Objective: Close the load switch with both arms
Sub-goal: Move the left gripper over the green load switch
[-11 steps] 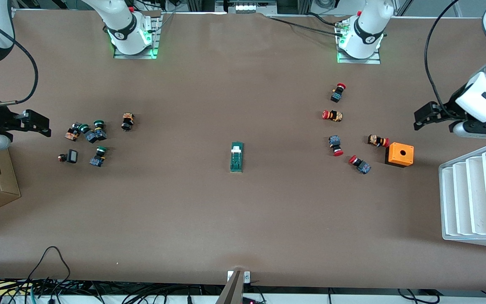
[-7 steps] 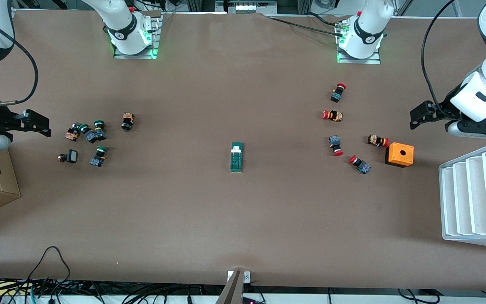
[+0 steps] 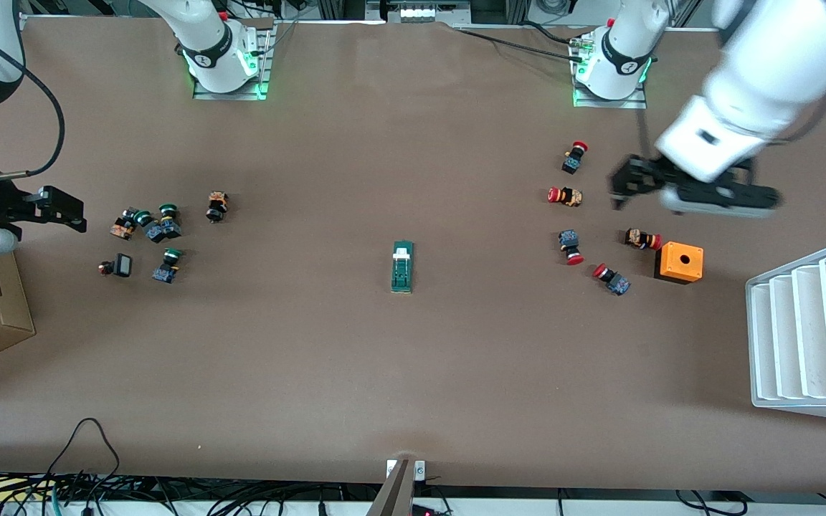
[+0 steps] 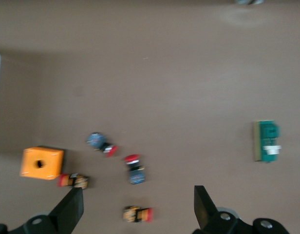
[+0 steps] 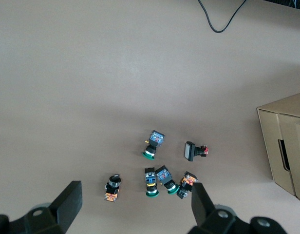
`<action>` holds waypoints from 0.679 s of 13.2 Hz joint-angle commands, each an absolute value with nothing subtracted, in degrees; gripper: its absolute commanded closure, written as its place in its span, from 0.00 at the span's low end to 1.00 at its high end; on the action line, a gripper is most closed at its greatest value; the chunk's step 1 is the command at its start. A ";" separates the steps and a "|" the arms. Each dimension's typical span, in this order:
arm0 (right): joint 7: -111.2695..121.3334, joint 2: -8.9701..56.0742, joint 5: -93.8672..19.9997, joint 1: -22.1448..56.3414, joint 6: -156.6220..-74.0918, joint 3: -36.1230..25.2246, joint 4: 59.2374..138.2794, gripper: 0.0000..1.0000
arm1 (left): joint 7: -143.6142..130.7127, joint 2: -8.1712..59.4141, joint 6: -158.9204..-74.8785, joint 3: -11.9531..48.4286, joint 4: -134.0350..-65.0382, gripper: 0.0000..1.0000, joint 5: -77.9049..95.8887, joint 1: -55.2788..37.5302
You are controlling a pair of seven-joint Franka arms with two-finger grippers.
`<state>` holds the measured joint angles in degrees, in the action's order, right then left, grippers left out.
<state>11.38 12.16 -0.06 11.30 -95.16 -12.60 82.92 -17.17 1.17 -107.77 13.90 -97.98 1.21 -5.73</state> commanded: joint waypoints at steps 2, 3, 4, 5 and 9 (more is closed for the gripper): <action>11.78 11.34 0.79 10.90 -94.48 -12.57 82.79 0.01 | -28.62 2.80 -113.98 21.95 -98.26 0.00 1.41 -5.45; 11.78 11.34 0.70 10.81 -94.48 -12.66 82.79 0.01 | -31.61 3.51 -115.82 23.71 -98.52 0.00 0.19 -5.54; 11.86 11.34 0.70 10.81 -94.48 -13.18 82.79 0.01 | -35.64 4.39 -118.28 26.25 -99.57 0.00 -2.87 -5.45; 11.87 11.34 0.70 10.81 -94.40 -13.88 82.79 0.01 | -39.77 5.44 -121.52 28.63 -100.62 0.00 -6.12 -5.54; 6.80 11.60 0.09 10.99 -94.39 -17.05 82.79 0.01 | -60.85 10.27 -136.46 35.49 -107.12 0.00 -21.92 -5.62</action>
<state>10.42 12.15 -0.06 10.93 -95.12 -16.90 82.86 -52.23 8.38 -130.79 32.85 -104.41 -14.95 -6.12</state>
